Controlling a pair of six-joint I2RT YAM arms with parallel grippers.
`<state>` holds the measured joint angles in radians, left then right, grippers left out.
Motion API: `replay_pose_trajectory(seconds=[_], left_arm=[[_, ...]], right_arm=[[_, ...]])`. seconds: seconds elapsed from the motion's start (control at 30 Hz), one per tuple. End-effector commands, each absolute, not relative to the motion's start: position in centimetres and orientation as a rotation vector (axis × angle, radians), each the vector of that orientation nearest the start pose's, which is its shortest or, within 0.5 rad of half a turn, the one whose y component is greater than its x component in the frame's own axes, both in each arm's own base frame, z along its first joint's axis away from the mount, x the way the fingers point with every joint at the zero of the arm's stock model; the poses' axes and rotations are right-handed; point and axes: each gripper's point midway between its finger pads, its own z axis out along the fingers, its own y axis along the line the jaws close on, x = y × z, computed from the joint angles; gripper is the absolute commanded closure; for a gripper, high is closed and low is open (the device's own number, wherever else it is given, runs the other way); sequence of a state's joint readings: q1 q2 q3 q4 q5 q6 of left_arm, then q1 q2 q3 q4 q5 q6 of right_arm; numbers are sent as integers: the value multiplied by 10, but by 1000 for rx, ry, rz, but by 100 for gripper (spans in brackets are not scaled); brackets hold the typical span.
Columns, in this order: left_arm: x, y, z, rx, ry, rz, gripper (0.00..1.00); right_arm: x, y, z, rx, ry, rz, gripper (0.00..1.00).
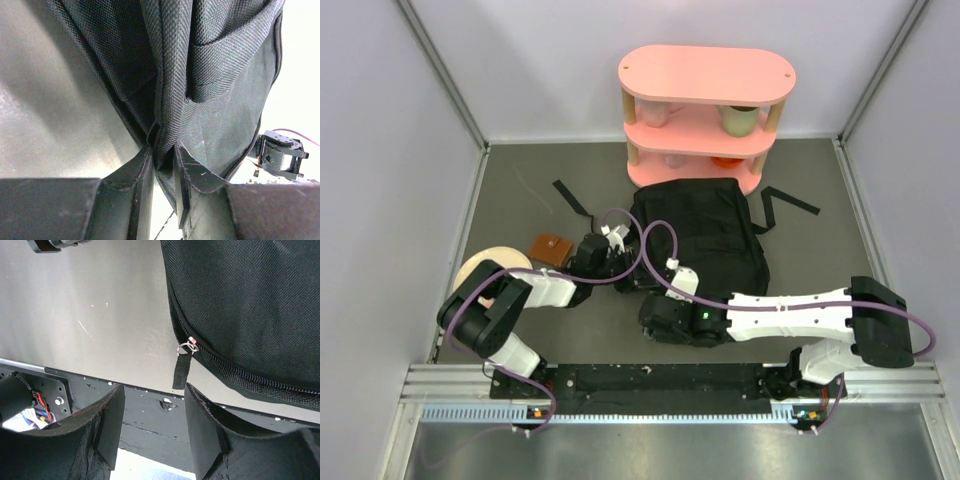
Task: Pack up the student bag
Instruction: Zip the student bag at the center of the board.
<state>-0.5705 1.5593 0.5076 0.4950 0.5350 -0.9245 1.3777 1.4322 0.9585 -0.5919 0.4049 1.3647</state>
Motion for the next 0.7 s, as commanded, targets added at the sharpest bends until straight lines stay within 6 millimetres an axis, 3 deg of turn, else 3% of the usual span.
replay_pose_trajectory(seconds=[0.0, 0.27, 0.67], left_arm=[[254, -305, 112, 38, 2209, -1444, 75], [253, -307, 113, 53, 2213, -1455, 75], [250, -307, 111, 66, 2218, -1461, 75]], right_arm=[[98, 342, 98, 176, 2613, 588, 50], [110, 335, 80, 216, 2617, 496, 51], [139, 319, 68, 298, 2552, 384, 57]])
